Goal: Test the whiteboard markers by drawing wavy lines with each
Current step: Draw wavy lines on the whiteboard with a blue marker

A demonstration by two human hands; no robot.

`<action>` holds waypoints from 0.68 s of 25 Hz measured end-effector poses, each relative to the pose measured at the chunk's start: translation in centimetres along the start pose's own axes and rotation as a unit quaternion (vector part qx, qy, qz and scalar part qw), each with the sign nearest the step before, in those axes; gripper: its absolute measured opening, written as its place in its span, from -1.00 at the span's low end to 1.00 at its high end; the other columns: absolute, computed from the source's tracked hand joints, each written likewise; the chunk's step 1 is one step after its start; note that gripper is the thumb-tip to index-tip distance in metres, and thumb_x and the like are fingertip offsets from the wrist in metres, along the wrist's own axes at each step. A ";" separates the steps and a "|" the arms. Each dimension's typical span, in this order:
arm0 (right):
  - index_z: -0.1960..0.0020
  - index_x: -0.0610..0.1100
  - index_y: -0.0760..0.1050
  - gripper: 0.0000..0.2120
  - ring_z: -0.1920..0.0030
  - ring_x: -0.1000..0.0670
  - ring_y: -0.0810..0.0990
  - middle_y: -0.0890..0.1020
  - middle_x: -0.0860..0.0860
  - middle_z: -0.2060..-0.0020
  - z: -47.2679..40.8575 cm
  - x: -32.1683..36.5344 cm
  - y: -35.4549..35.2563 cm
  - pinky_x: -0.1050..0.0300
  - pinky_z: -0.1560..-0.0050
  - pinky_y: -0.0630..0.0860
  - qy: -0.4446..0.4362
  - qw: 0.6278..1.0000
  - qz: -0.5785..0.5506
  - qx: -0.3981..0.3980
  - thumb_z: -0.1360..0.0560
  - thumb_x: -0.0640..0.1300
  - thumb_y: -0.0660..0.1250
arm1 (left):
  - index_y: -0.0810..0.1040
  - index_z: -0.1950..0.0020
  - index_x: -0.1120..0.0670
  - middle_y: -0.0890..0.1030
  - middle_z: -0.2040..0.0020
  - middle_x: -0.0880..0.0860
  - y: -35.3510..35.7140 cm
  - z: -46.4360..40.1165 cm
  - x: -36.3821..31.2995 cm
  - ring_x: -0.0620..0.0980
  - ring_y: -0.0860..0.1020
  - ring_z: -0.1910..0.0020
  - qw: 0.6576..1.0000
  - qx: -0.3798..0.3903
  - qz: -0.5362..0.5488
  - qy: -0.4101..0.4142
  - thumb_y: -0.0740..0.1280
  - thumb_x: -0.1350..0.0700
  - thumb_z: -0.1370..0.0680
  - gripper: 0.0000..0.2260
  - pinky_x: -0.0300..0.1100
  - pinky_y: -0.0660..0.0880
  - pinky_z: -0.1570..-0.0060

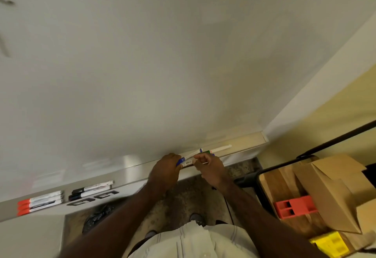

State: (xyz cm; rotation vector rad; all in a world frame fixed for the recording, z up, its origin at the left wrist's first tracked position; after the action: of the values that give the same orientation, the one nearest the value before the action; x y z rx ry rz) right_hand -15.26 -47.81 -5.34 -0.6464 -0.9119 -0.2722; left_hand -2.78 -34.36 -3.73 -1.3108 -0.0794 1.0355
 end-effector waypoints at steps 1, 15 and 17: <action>-0.20 0.04 0.64 -0.80 -0.04 0.09 0.66 0.70 0.13 0.00 -0.1 -0.1 -0.3 -0.02 -0.13 0.70 0.000 1.000 -0.004 0.006 -0.61 0.06 0.45 | 0.55 -0.37 0.07 0.60 -0.23 0.05 0.2 -0.3 -0.2 0.04 0.55 -0.17 1.000 0.003 -0.024 -0.001 0.28 0.06 -0.71 -0.74 -0.15 0.49 -0.17; -0.17 -0.01 0.66 -0.84 0.00 -0.03 0.74 0.74 0.00 0.00 1.1 0.8 -3.8 -0.01 0.14 0.72 0.010 0.996 -0.083 0.043 -0.61 -0.01 0.45 | 0.56 -0.38 0.10 0.50 -0.29 0.07 1.0 -0.3 -0.5 0.02 0.50 -0.20 0.994 -0.031 -0.103 0.000 0.33 0.15 -0.67 -0.73 -0.18 0.53 -0.17; -0.20 0.00 0.64 -0.80 0.01 0.00 0.73 0.74 0.03 -0.01 1.6 1.2 -3.8 0.07 0.17 0.70 0.024 0.995 -0.076 0.067 -0.62 0.04 0.43 | 0.56 -0.37 0.10 0.49 -0.29 0.07 0.4 0.3 -0.5 0.00 0.53 -0.13 0.996 -0.046 -0.077 0.001 0.32 0.16 -0.68 -0.75 -0.18 0.56 -0.17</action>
State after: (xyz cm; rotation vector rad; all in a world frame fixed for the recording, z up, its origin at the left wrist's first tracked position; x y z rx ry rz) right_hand -17.41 -49.67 -2.11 -0.4450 -0.9265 -0.3573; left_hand -3.47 -34.56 -3.72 -1.3669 -0.2255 0.9065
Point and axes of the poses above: each hand's wrist, its own z-axis away from the middle knuckle, its own y-axis out of the palm, x = y × z, the point moved 6 cm from there along -z, towards the middle knuckle
